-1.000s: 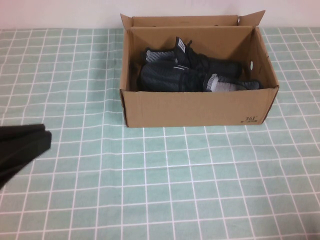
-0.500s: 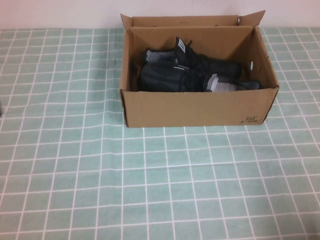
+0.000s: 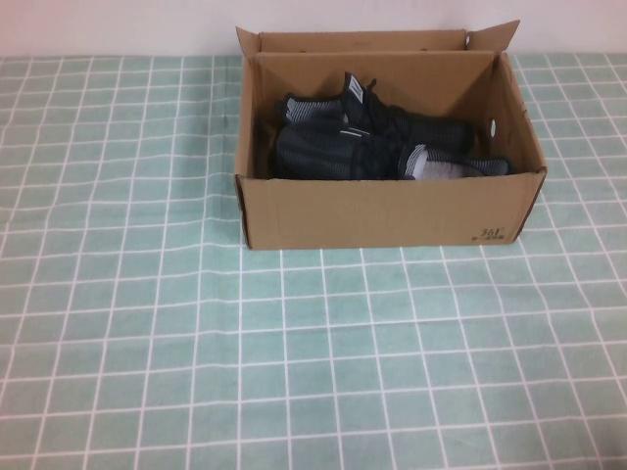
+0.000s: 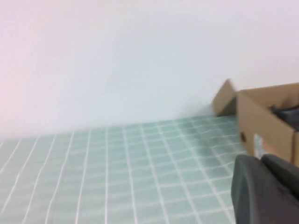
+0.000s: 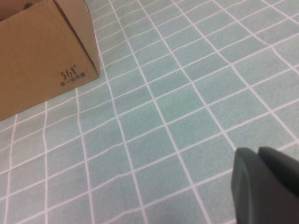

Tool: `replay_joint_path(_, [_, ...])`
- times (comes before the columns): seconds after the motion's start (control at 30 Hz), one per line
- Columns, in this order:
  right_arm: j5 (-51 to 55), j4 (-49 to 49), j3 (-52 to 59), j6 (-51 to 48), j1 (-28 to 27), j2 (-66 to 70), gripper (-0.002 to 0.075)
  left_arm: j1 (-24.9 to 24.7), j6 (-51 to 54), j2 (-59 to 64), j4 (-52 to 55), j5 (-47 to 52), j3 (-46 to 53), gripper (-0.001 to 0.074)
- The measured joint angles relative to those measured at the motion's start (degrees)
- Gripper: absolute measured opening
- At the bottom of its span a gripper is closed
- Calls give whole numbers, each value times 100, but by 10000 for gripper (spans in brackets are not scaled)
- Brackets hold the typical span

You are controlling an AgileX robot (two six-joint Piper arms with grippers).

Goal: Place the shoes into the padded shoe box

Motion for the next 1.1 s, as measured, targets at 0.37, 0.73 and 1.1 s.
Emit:
replay_joint_path(0.37, [0, 0, 0, 0, 0, 0, -8, 377, -847, -145, 713, 542, 1104, -4])
replay_joint_path(0.73, [0, 10, 0, 0, 0, 0, -8, 377, -871, -154, 760, 828, 1208, -4])
replay_joint_path(1.1, [0, 10, 0, 0, 0, 0, -8, 377, -871, -154, 760, 828, 1208, -4])
